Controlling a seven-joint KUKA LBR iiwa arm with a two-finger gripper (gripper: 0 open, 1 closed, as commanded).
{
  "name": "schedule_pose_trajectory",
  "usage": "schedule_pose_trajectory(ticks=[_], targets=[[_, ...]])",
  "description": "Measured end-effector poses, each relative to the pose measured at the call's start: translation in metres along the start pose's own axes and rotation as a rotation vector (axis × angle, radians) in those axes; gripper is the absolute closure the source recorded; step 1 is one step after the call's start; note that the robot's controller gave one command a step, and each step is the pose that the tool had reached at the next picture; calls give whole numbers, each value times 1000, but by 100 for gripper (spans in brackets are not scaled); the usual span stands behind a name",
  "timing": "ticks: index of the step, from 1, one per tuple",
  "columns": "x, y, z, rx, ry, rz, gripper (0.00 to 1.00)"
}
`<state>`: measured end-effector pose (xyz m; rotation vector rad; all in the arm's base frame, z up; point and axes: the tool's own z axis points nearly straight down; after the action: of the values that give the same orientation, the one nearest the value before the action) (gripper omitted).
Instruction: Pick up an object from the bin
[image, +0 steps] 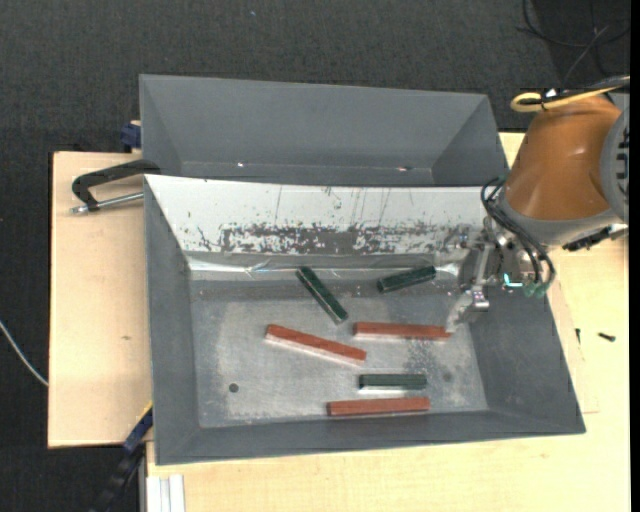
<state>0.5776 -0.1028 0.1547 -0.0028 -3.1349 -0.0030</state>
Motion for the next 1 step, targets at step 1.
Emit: schedule_pose_trajectory(ticks=[1], targets=[[-2,0,-4,1,-8,-1,0]])
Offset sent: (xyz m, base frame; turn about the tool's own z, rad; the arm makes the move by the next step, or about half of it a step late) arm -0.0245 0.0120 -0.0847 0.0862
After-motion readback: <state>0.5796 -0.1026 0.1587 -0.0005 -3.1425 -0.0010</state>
